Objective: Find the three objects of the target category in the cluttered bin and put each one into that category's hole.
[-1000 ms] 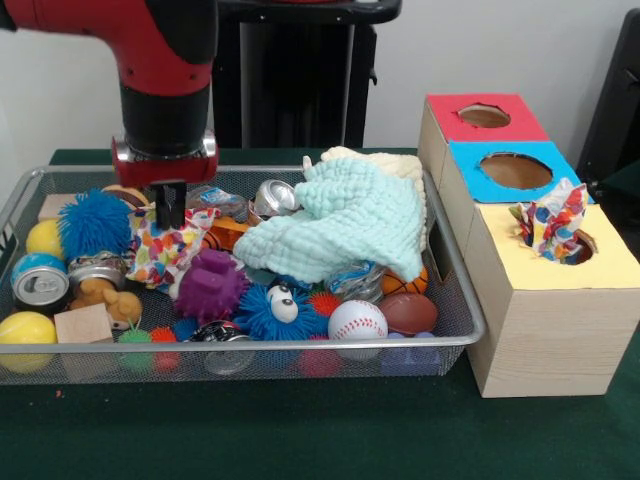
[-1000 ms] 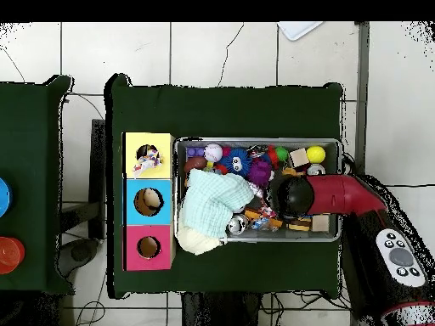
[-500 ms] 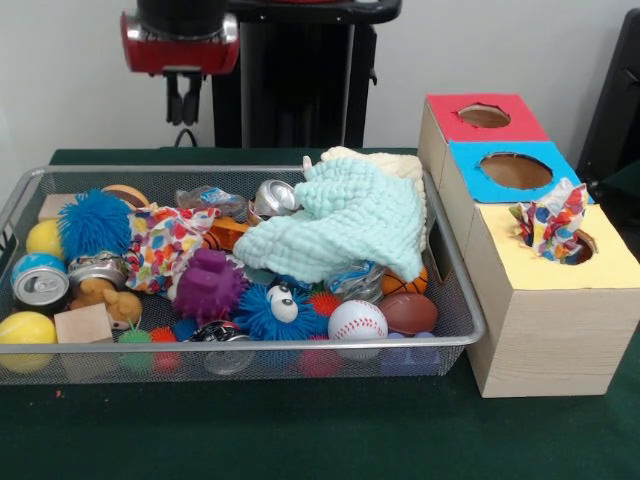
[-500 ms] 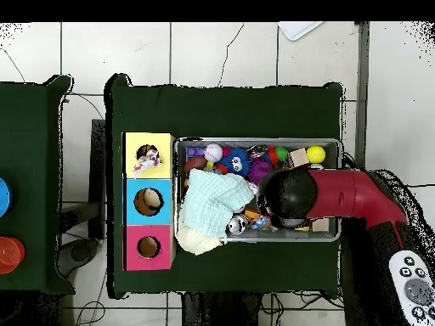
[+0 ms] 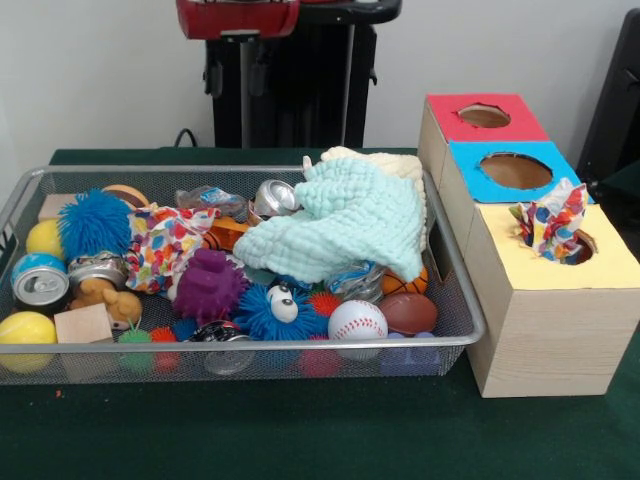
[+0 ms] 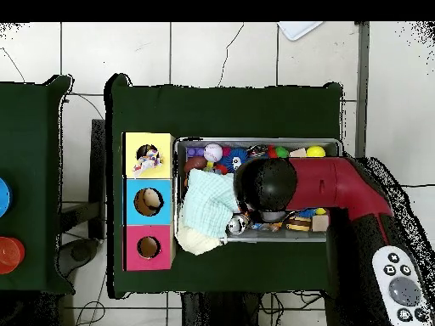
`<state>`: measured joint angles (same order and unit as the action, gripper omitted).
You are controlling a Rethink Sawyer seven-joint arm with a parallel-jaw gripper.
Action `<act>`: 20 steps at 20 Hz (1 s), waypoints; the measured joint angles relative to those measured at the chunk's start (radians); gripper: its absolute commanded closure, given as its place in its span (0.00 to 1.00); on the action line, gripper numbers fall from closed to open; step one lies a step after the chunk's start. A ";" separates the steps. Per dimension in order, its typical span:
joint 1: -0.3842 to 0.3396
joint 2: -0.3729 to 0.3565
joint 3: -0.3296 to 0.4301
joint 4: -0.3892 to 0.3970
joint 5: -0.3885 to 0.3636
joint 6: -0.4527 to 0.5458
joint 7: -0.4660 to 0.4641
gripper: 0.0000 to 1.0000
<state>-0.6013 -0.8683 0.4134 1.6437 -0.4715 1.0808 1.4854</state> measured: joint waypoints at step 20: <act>-0.066 0.168 0.017 0.005 -0.180 -0.433 0.000 0.00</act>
<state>-0.6676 -0.7008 0.4305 1.6490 -0.6520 0.6474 1.4854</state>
